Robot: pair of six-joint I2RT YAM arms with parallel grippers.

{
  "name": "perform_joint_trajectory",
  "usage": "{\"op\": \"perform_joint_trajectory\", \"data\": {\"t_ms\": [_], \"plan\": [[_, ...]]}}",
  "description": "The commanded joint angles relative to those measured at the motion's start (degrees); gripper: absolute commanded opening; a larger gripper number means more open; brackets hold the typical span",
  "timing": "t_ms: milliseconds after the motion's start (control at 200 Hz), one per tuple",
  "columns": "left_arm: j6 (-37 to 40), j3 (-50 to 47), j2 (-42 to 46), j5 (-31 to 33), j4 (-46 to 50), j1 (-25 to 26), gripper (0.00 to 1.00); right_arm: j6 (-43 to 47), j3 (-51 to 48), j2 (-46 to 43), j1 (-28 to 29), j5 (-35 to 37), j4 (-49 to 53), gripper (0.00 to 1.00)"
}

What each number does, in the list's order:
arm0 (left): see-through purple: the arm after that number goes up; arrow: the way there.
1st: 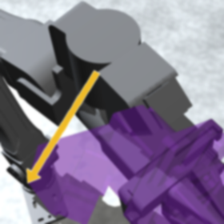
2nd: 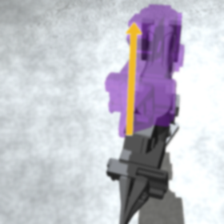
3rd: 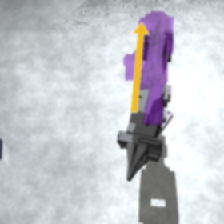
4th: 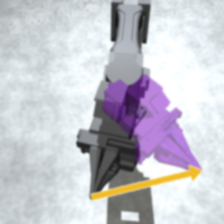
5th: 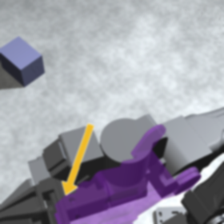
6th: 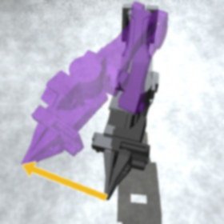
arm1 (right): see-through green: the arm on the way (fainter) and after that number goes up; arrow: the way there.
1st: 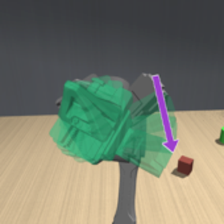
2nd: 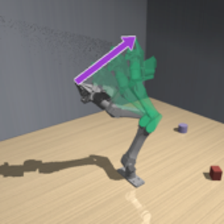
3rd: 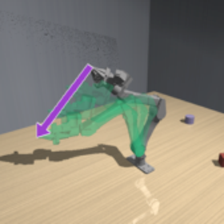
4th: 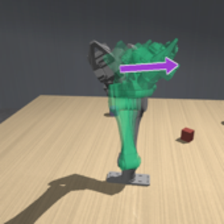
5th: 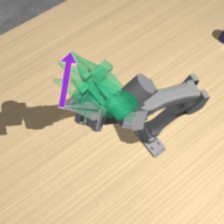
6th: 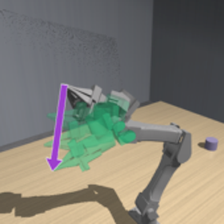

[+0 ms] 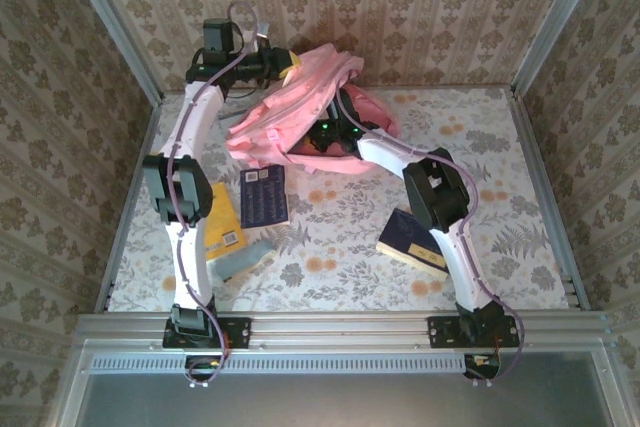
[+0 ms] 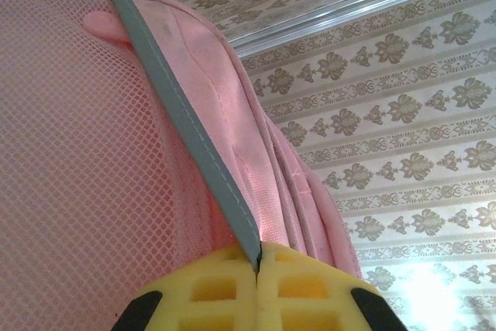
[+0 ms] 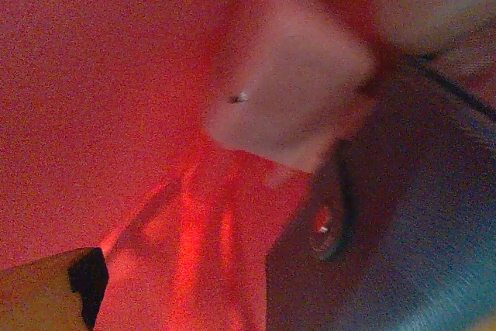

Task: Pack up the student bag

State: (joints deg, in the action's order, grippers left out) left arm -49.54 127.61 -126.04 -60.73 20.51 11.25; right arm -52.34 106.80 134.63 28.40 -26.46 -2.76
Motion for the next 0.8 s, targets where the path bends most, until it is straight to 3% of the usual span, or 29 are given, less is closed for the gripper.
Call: {"op": "perform_joint_trajectory", "data": {"t_ms": [0,310,565,795], "plan": [[-0.8,3.6,0.7,-2.0,-6.7,-0.2,0.0,6.1,-4.1,-5.7,-1.8,4.8,6.5,1.0],[2.1,3.4,0.9,-0.2,-3.5,0.1,0.0,10.9,-17.9,-18.7,-5.2,9.2,6.3,1.0],[5.0,5.8,-1.1,1.9,0.2,3.2,0.0,13.2,-30.0,-31.5,-6.2,23.8,13.0,1.0],[6.5,9.6,-4.0,1.6,1.6,5.7,0.0,8.6,-36.1,-32.5,-12.0,29.7,16.4,0.97]]}}
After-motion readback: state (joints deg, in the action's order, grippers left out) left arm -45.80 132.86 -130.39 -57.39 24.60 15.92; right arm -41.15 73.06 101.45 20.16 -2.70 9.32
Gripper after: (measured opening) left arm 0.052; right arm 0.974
